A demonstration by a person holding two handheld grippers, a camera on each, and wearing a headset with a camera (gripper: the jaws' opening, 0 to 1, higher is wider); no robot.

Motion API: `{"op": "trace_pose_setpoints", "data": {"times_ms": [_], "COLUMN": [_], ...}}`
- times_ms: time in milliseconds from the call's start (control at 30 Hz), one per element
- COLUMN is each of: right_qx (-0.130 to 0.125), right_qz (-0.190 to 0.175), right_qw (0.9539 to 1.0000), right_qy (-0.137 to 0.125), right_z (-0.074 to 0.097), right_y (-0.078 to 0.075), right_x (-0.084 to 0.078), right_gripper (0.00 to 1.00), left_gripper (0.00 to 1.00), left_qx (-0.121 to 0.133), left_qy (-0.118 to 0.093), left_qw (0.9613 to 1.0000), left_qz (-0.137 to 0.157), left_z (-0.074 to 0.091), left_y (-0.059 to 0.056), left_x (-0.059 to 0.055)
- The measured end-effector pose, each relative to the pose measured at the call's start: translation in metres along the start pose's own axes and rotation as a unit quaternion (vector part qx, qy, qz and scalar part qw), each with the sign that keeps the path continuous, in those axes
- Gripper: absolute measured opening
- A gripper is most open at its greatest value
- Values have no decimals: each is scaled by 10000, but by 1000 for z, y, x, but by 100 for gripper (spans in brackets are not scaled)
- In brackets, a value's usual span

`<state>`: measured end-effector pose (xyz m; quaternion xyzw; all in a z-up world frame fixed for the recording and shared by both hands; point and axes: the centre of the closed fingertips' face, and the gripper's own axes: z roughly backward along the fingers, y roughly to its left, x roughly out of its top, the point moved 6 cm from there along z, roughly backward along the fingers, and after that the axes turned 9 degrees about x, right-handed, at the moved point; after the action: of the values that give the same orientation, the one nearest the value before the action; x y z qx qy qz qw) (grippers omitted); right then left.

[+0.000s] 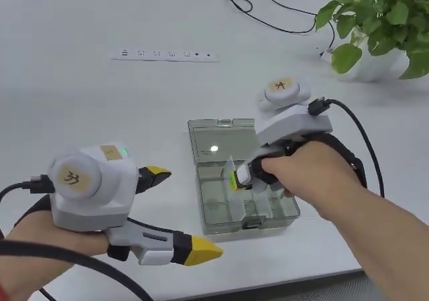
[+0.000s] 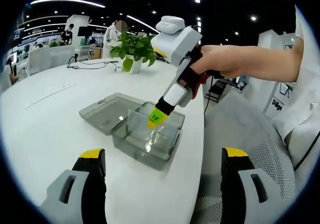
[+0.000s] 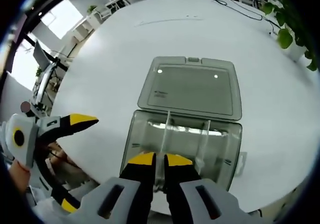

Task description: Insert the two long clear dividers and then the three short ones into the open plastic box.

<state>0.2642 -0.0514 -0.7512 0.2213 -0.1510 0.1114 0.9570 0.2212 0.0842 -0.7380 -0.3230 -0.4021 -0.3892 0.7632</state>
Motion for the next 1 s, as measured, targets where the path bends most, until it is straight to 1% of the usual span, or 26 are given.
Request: {"op": "trace_pose_setpoints", "data": {"times_ms": [233, 367, 433, 600, 667, 833, 900, 933, 1000], "right_qx": [44, 96, 131, 231, 301, 561, 683, 794, 926], "right_qz": [153, 156, 215, 158, 190, 77, 10, -112, -154], "right_qw": [9998, 9998, 9996, 9996, 9994, 9983, 9973, 9962, 9944], "right_qy": [87, 87, 92, 40, 2, -161, -268, -343, -489], "right_z": [-7, -10, -13, -13, -12, -10, -6, -4, 2], "right_y": [-3, -5, -6, -9, -9, -10, -10, -10, -10], "right_x": [-2, -3, -4, -5, -6, -8, -7, -7, -5], "right_gripper": [9, 9, 9, 10, 10, 11, 14, 15, 16], "left_gripper": [99, 100, 100, 100, 100, 99, 99, 99, 99], "left_qx": [34, 47, 49, 74, 73, 110, 118, 129, 142], "left_qy": [14, 20, 32, 36, 37, 55, 57, 56, 61], "left_qw": [10000, 10000, 10000, 10000, 10000, 9999, 9999, 9999, 9999], "left_qz": [10, 5, -2, 12, 8, 22, 32, 43, 45], "left_z": [1, 1, 0, 0, 0, 1, 1, 1, 1], "left_y": [2, 3, 3, 3, 3, 2, 2, 2, 1], "left_x": [0, 0, 0, 1, 2, 3, 3, 3, 4]}}
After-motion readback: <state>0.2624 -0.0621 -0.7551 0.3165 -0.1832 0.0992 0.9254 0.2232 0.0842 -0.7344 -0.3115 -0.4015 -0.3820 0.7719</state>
